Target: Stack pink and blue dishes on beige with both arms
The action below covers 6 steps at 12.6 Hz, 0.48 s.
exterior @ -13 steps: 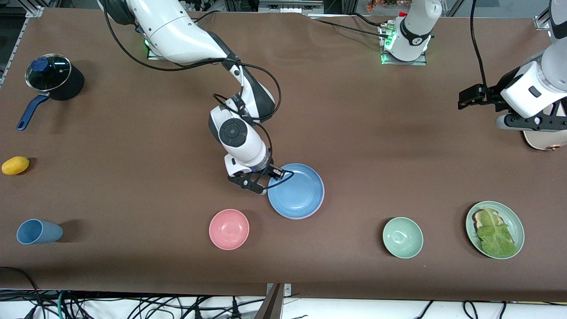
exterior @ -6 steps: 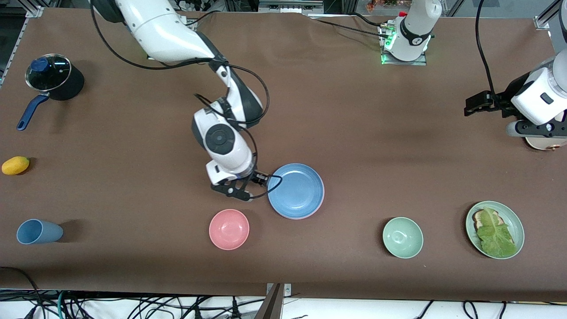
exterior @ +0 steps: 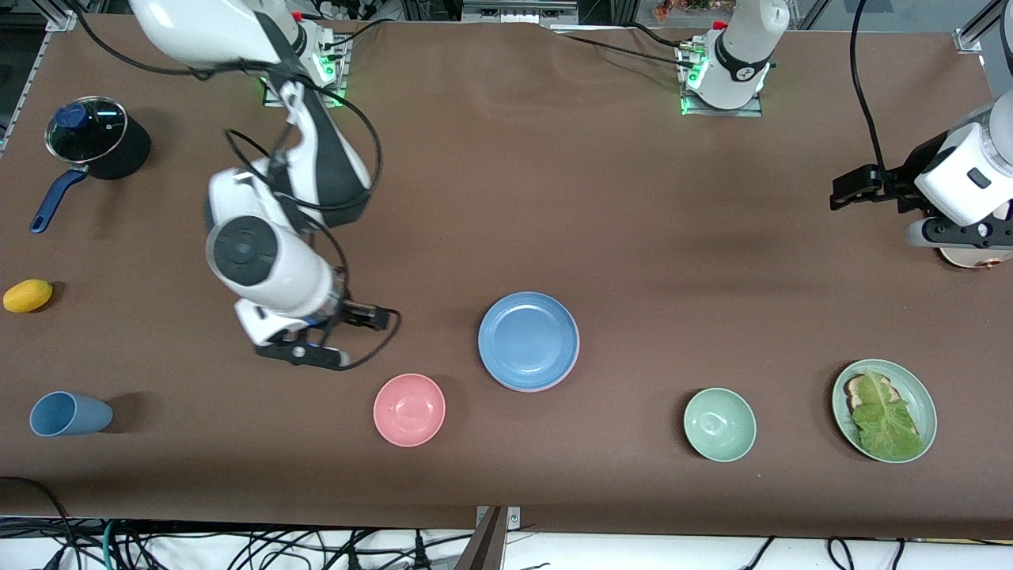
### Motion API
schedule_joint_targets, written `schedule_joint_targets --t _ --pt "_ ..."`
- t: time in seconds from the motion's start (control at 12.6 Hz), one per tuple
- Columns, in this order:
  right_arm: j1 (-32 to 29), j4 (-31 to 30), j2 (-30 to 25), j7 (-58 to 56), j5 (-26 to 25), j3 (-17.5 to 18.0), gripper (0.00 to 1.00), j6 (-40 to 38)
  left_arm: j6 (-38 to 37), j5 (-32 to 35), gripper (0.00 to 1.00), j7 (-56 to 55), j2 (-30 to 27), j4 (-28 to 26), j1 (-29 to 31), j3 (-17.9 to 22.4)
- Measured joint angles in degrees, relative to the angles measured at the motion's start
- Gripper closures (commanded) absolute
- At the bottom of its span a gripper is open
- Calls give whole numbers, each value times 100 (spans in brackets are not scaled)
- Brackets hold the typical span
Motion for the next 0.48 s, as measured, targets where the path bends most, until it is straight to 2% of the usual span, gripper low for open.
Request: schedule_joint_targets --t 0.24,0.48 --pt "-217 -96 -687 -1052 13 -164 0 -781 0 0 0 0 2 8 0 0" --pt "-620 -628 -1441 -1733 13 -173 0 -1098 0 0 0 0 3 15 1 0"
